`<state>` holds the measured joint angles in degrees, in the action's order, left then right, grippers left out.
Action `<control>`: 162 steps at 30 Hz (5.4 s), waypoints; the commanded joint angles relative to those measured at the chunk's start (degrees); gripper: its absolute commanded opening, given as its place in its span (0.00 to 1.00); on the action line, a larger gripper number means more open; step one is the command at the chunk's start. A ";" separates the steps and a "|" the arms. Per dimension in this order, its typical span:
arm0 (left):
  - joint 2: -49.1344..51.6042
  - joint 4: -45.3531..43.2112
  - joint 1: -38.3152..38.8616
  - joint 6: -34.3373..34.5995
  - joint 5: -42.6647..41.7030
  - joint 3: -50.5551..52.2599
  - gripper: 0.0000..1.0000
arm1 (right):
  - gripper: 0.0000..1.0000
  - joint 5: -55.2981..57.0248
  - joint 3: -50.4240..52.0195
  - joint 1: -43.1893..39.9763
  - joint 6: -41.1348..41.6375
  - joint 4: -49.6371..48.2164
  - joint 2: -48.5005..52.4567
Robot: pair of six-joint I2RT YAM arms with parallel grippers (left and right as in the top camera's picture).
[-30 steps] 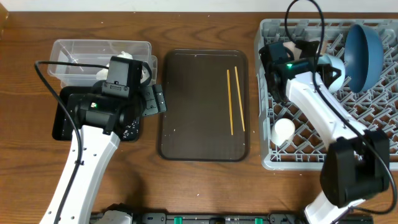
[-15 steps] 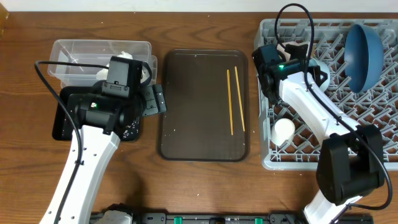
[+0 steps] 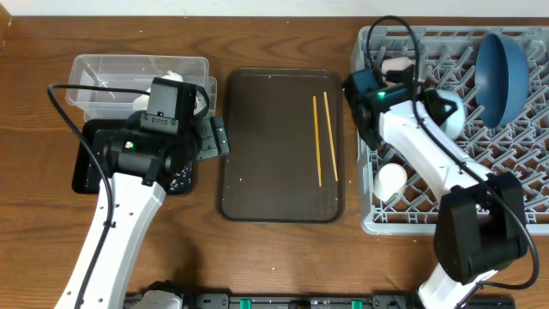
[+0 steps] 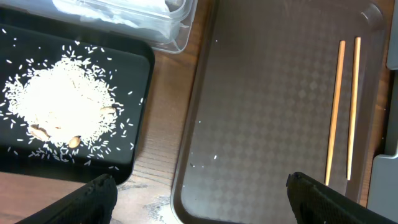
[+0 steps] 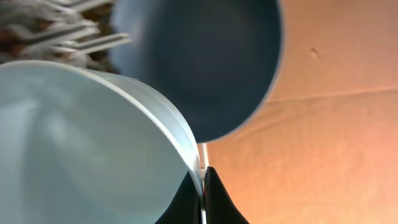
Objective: Sort waste into correct bins and load items into the dishwasher rack
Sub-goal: 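Carry the light-blue bowl into the rack and release it, then reach the right gripper to the chopsticks and pinch one, then lift the chopstick into the rack and drop it between bowls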
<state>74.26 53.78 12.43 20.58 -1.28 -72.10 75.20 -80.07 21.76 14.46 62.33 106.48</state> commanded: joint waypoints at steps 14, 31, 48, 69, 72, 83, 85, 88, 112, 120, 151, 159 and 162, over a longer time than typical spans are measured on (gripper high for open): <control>0.33 0.17 -0.24 -0.57 0.48 -0.87 0.90 | 0.01 1.75 -0.07 -1.68 1.75 3.93 0.31; 0.33 0.17 -0.24 -0.57 0.48 -0.87 0.90 | 0.06 -4.24 -0.07 -1.29 1.79 3.72 0.70; 0.33 0.17 -0.24 -0.57 0.48 -0.87 0.90 | 0.91 -14.67 -2.40 4.37 -11.04 -10.82 0.61; 0.33 0.17 -0.24 -0.57 0.48 -0.87 0.90 | 0.73 -84.96 -13.86 7.80 -2.49 -22.10 1.27; 0.33 0.17 -0.24 -0.57 0.48 -0.87 0.90 | 0.65 -76.43 -11.43 9.01 5.90 -22.23 3.43; 0.33 0.17 -0.24 -0.57 0.48 -0.87 0.90 | 0.45 -72.24 -10.62 10.78 16.11 -16.61 12.90; 0.33 0.17 -0.24 -0.57 0.48 -0.87 0.90 | 0.45 -72.22 -10.62 10.54 16.39 -15.61 13.81; 0.33 0.17 -0.24 -0.57 0.48 -0.87 0.90 | 0.45 -72.22 -10.62 10.12 16.39 -14.71 14.71; 0.33 0.17 -0.24 -0.57 0.48 -0.87 0.90 | 0.07 -79.56 -10.67 5.44 8.28 -11.06 19.39; 0.33 0.17 -0.24 -0.57 0.48 -0.87 0.90 | 0.01 -80.21 -12.33 6.40 4.81 -8.87 15.96; 0.33 0.17 -0.24 -0.57 0.48 -0.87 0.90 | 0.01 -55.43 -12.96 -22.40 -12.00 8.85 -6.75; 0.33 0.17 -0.24 -0.57 0.48 -0.87 0.90 | 0.02 -57.05 -12.96 -24.35 -12.37 9.09 -3.69; 0.33 0.17 -0.24 -0.57 0.48 -0.87 0.90 | 0.13 -58.53 -12.96 -24.30 -12.37 8.76 -3.72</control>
<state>74.26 53.78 12.43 20.58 -1.28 -72.10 18.22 -93.23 -1.98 2.92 71.22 102.63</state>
